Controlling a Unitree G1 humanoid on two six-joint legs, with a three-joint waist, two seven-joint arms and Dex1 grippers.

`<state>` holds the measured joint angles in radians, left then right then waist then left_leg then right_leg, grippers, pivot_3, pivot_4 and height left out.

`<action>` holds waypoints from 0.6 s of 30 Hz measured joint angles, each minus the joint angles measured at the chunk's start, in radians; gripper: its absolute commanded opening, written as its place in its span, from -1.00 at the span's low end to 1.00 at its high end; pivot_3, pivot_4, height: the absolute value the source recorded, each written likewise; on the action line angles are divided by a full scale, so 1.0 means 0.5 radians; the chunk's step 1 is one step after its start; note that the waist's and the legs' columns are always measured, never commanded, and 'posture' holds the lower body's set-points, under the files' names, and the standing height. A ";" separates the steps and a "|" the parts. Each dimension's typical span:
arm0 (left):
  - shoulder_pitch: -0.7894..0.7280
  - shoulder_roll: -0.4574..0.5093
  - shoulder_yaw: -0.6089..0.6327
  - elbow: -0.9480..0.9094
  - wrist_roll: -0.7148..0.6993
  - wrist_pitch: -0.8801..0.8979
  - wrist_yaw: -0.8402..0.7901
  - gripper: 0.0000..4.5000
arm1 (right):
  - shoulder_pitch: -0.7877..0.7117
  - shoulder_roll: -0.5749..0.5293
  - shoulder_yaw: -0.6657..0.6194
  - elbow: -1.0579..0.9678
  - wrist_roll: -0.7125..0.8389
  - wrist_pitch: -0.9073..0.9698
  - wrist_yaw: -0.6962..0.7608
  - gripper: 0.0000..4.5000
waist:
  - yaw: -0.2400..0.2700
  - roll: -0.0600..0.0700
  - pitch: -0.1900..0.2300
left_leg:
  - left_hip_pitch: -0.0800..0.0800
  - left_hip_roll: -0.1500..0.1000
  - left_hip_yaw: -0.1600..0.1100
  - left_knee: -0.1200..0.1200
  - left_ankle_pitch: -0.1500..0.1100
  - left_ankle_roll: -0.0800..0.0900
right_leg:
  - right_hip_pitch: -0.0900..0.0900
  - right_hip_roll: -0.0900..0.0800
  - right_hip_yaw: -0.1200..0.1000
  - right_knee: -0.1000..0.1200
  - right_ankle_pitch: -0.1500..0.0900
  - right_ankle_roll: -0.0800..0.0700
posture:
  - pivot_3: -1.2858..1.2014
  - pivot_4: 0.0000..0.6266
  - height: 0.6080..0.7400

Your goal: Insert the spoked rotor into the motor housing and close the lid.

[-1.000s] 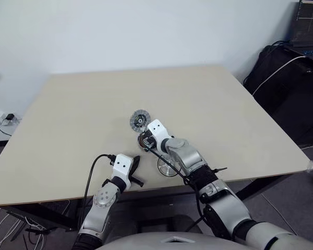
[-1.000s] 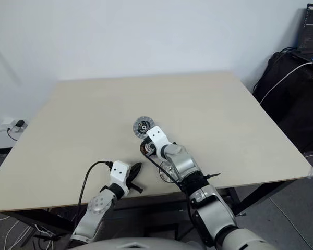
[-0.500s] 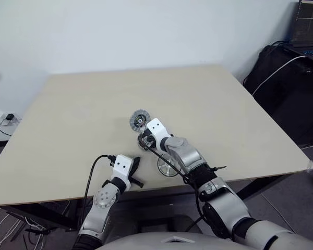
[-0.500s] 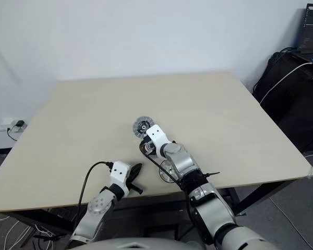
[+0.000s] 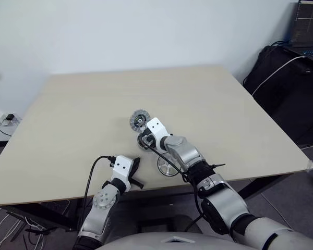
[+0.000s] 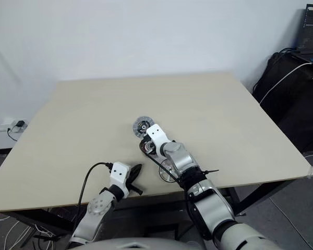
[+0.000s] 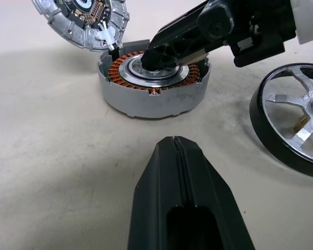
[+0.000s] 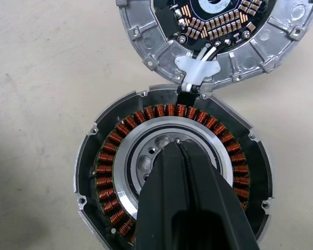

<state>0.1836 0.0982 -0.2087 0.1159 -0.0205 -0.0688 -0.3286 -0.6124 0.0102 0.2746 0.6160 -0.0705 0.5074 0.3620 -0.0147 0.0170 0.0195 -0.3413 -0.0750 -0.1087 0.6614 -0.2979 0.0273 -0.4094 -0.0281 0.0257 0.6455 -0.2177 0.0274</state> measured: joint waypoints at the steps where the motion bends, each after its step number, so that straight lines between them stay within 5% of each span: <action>1: 0.001 0.000 -0.001 0.000 0.000 0.001 0.000 -1.00 | 0.019 -0.008 -0.007 -0.042 0.004 0.001 0.005 -0.99 | 0.002 0.000 0.000 | -0.001 0.000 0.000 0.000 0.000 0.000 | 0.000 0.000 0.000 0.000 0.000 0.000 | 0.03 -1.00 1.00; 18: -0.012 0.022 -0.014 -0.014 -0.002 0.044 -0.065 -1.00 | 0.919 -0.507 -0.440 -1.507 0.289 0.329 0.102 -0.99 | 0.013 -0.003 0.002 | -0.005 0.002 0.001 0.001 -0.001 0.003 | 0.006 -0.001 0.001 -0.003 -0.007 0.012 | 0.03 -1.00 1.00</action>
<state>0.1776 0.1093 -0.2159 0.1089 -0.0213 -0.0469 -0.3613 -0.1531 -0.2433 0.0546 -0.1378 0.0741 0.6721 0.4128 -0.0084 0.0155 0.0205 -0.3440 -0.0742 -0.1083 0.6619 -0.2986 0.0286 -0.4065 -0.0286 0.0262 0.6441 -0.2214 0.0334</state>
